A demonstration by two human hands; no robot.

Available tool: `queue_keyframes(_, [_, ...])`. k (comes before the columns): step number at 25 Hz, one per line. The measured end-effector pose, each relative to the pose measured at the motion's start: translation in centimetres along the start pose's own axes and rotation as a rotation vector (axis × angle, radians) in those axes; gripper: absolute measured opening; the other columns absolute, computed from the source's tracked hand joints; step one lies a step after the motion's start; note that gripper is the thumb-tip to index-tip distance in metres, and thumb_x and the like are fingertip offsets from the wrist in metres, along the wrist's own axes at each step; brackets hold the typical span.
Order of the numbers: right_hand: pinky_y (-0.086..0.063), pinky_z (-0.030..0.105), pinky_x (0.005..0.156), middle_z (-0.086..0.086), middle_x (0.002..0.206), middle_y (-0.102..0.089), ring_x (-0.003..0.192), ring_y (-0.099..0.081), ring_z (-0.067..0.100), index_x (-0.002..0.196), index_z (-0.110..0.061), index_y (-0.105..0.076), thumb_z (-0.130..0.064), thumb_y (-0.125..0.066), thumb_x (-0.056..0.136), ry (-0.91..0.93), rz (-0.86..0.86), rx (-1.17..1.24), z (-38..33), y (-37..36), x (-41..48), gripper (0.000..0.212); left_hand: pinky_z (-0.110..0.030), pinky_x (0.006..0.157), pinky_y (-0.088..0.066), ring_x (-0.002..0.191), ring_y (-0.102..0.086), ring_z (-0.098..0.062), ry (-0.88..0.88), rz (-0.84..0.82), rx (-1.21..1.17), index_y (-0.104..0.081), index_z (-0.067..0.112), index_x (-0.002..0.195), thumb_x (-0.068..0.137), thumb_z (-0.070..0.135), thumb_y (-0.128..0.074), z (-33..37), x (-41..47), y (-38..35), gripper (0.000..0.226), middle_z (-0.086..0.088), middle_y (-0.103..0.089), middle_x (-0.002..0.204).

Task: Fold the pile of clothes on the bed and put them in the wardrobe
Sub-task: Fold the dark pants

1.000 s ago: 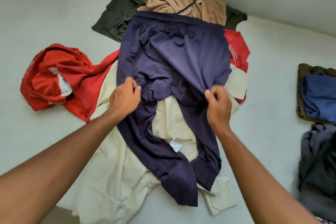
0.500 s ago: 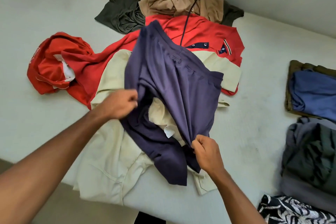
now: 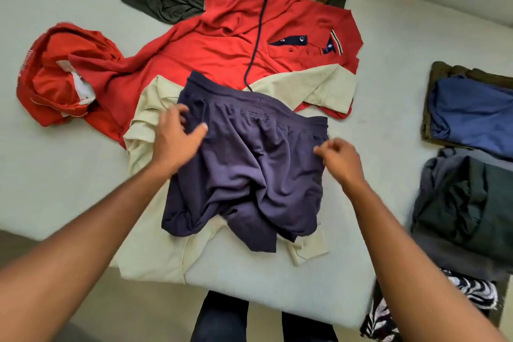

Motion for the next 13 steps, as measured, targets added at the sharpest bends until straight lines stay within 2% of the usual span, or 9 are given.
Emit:
queue_keyframes(2, [-0.053,0.038,0.078,-0.002,0.101,-0.068,0.09,-0.063,0.021,0.096,-0.024,-0.061,-0.046,-0.077,0.068,-0.167,0.049,0.312,0.3,-1.0,3.1,0.039,-0.048,0.102,-0.046,0.111,-0.058,-0.035,0.06,0.029,-0.007,-0.048,0.012,0.135,0.079,0.043,-0.078,-0.1,3.9,-0.1,0.07,-0.015,-0.053,0.125])
queue_keyframes(4, [-0.052,0.033,0.074,-0.005,0.105,-0.06,0.092,-0.058,0.021,0.096,-0.028,-0.059,-0.057,-0.077,0.061,-0.212,0.067,0.304,0.5,-2.3,5.0,0.049,-0.044,0.108,-0.043,0.122,-0.055,-0.032,0.147,-0.063,0.042,-0.048,0.013,0.137,0.078,0.048,-0.079,-0.2,6.5,-1.1,0.075,-0.015,-0.051,0.136])
queue_keyframes(6, [-0.054,0.034,0.076,-0.004,0.104,-0.064,0.092,-0.063,0.021,0.094,-0.024,-0.064,-0.06,-0.076,0.064,-0.2,0.137,0.227,-0.1,-2.4,5.1,0.049,-0.037,0.095,-0.051,0.108,-0.063,-0.023,0.214,-0.161,-0.074,-0.063,0.02,0.106,0.078,0.048,-0.079,0.0,7.8,-2.1,0.043,-0.007,-0.064,0.116])
queue_keyframes(7, [-0.053,0.034,0.072,-0.003,0.096,-0.067,0.087,-0.065,0.021,0.085,-0.023,-0.063,-0.057,-0.077,0.068,-0.196,0.159,0.228,-0.2,-2.4,5.1,0.041,-0.032,0.082,-0.053,0.095,-0.063,-0.019,0.242,-0.187,-0.166,-0.061,0.023,0.089,0.079,0.043,-0.079,0.1,7.9,-2.2,0.029,-0.002,-0.067,0.1])
queue_keyframes(8, [-0.053,0.035,0.07,-0.003,0.089,-0.068,0.083,-0.066,0.021,0.076,-0.023,-0.061,-0.05,-0.079,0.072,-0.184,0.169,0.259,-0.3,-2.3,5.2,0.033,-0.029,0.071,-0.048,0.086,-0.06,-0.015,0.24,-0.179,-0.229,-0.058,0.024,0.079,0.08,0.039,-0.079,0.3,8.2,-2.1,0.026,0.002,-0.064,0.086])
queue_keyframes(10, [-0.057,0.036,0.077,-0.005,0.086,-0.072,0.086,-0.07,0.019,0.074,-0.023,-0.064,-0.035,-0.082,0.075,-0.169,0.178,0.319,-0.3,-1.8,5.5,0.021,-0.028,0.061,-0.041,0.078,-0.053,-0.013,0.212,-0.13,-0.312,-0.058,0.024,0.074,0.078,0.032,-0.074,0.6,8.5,-1.4,0.018,0.004,-0.059,0.075])
queue_keyframes(12, [-0.057,0.031,0.082,-0.007,0.088,-0.075,0.088,-0.071,0.015,0.084,-0.024,-0.075,-0.03,-0.082,0.074,-0.091,0.236,0.305,-0.7,-0.6,5.4,0.013,-0.027,0.067,-0.045,0.076,-0.057,-0.013,0.202,-0.141,-0.459,-0.063,0.023,0.079,0.079,0.022,-0.068,1.5,8.3,-1.2,0.005,0.005,-0.066,0.077])
queue_keyframes(13, [-0.056,0.025,0.082,-0.007,0.09,-0.074,0.086,-0.07,0.012,0.088,-0.024,-0.078,-0.03,-0.082,0.076,-0.027,0.284,0.272,-1.5,0.1,4.9,0.014,-0.025,0.072,-0.048,0.075,-0.061,-0.011,0.197,-0.181,-0.543,-0.065,0.022,0.082,0.084,0.016,-0.065,2.2,7.6,-1.1,0.006,0.007,-0.069,0.078])
Point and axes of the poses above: each hand's wrist, its own x-axis towards the middle knuckle, its own y-axis out of the back of the hand, z = x × y, the point moved 8 cm from there along x, towards the middle knuckle
